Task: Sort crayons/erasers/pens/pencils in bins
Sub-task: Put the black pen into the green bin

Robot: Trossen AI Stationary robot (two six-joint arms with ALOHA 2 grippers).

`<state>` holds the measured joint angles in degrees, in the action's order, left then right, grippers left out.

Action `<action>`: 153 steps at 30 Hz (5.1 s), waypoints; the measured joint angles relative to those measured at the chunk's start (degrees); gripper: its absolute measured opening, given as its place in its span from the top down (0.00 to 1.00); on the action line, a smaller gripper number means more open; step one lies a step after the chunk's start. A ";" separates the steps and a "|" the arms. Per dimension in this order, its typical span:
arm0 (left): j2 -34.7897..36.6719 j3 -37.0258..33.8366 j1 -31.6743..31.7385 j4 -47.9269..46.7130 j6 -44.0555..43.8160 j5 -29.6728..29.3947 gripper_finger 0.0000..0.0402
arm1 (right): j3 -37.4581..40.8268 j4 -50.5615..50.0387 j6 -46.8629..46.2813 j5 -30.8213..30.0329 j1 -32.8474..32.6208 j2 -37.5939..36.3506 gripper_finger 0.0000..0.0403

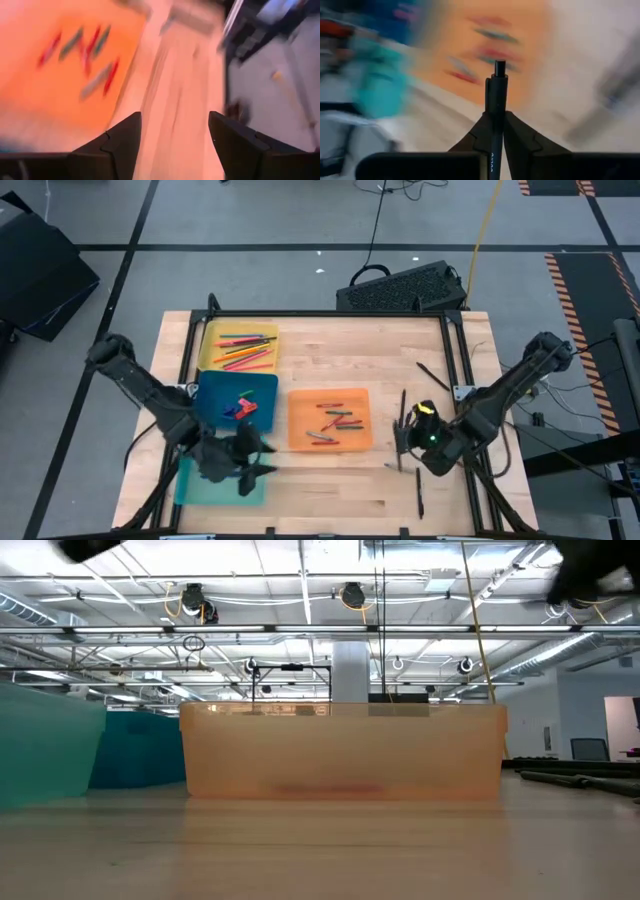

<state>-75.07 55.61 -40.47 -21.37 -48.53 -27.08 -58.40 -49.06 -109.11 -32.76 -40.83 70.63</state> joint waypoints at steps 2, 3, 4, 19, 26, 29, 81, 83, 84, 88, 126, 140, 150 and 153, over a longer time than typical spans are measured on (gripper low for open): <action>-0.02 0.00 3.23 7.57 5.77 -0.02 0.42 | -2.93 6.07 9.64 -6.60 1.40 0.25 0.94; -0.02 0.02 4.72 11.37 8.50 0.01 0.42 | -4.11 10.56 15.33 -9.75 2.35 0.44 0.94; -0.05 0.03 6.19 14.95 11.40 0.16 0.42 | -4.97 15.51 21.69 -12.45 3.32 0.67 0.94; -6.81 0.24 15.90 45.38 24.73 1.49 0.42 | -5.61 70.03 78.33 -16.63 13.56 8.09 0.94; -10.06 0.22 18.39 46.06 21.58 0.02 0.42 | -5.57 74.65 77.98 -14.84 13.90 11.95 0.94; -10.22 0.22 19.45 46.13 20.54 -0.04 0.43 | -5.57 74.48 76.98 -14.77 13.91 13.02 0.94; -7.74 -8.48 -15.56 -28.55 -11.97 28.03 0.88 | -30.97 -0.41 -8.29 24.07 -9.64 38.43 0.64; -7.74 -9.72 -15.56 -28.13 -12.08 28.03 0.88 | -29.77 -1.61 -13.06 24.30 -10.47 38.41 0.63; -7.74 -10.38 -15.54 -28.25 -12.44 28.03 0.88 | -29.42 -2.89 -15.54 24.82 -10.86 38.45 0.63; -7.74 -12.07 -15.54 -28.32 -13.26 28.03 0.84 | -29.33 -9.43 -19.07 31.10 -11.18 38.40 0.64; -0.30 -3.19 -15.80 -28.22 -25.80 19.91 0.60 | -4.29 2.41 -15.92 39.71 -6.92 34.34 0.95; 11.96 -3.17 -5.69 -21.41 -29.93 11.46 0.33 | -29.18 -20.15 20.69 13.39 -3.34 21.17 0.95; 9.94 -3.21 10.69 6.93 -22.81 32.79 0.32 | -51.11 -18.86 76.32 13.12 9.58 37.72 0.95; 7.97 -3.21 13.82 7.81 -26.27 38.32 0.35 | -55.31 -18.86 89.18 13.11 11.31 41.66 0.95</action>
<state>-67.10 52.40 -26.65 -13.56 -74.80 11.23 -113.71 -67.92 -19.93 -19.65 -29.51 112.28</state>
